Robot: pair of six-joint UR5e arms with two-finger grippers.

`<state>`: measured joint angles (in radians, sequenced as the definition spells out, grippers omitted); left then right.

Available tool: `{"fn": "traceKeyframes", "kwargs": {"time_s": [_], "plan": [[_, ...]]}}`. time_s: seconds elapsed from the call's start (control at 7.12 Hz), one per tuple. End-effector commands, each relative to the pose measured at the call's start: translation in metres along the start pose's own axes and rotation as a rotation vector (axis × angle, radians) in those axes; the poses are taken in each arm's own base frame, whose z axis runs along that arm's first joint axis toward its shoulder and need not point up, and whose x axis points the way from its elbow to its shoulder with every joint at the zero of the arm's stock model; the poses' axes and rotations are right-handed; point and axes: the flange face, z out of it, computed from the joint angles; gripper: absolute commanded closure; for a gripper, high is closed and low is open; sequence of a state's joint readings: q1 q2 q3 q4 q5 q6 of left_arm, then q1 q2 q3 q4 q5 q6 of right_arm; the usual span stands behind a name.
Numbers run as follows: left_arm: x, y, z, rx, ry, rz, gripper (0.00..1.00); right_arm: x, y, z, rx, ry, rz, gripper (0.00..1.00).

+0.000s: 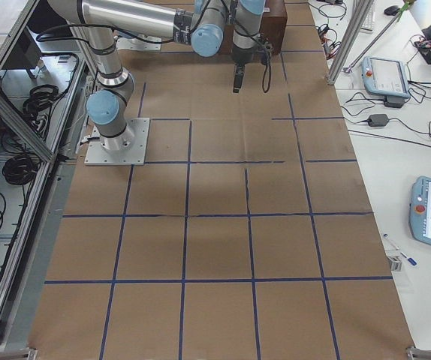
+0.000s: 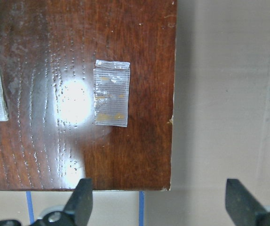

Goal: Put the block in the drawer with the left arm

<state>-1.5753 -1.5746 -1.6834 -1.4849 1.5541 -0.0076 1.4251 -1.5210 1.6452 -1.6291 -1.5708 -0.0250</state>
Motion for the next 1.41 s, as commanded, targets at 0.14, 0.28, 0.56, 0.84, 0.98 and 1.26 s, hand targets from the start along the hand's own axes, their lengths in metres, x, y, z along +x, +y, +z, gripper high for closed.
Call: {"fn": "traceKeyframes", "kwargs": {"time_s": [0.14,0.28,0.56,0.84,0.98,1.26], "plan": [[-0.0001,0.0013,-0.0008,0.003,-0.001,0.000,0.01,0.0000,-0.0001,0.0008,-0.002,0.000,-0.001,0.00],[0.0000,-0.0005,0.0009,0.003,0.000,0.000,0.01,0.0000,-0.0002,0.0008,-0.002,0.000,-0.001,0.00],[-0.0001,0.0015,-0.0012,0.008,-0.001,0.000,0.01,0.0000,0.0003,0.0000,0.000,0.000,-0.001,0.00],[-0.0014,0.0017,-0.0020,0.009,-0.007,0.003,0.01,0.0000,0.0003,0.0000,0.000,0.000,0.000,0.00],[-0.0029,0.0014,-0.0022,0.011,-0.015,0.008,0.01,0.0000,0.0003,0.0000,0.000,0.000,0.000,0.00],[-0.0044,0.0014,-0.0029,0.012,-0.015,0.005,0.01,0.0000,-0.0002,0.0008,-0.002,0.000,-0.001,0.00]]}}
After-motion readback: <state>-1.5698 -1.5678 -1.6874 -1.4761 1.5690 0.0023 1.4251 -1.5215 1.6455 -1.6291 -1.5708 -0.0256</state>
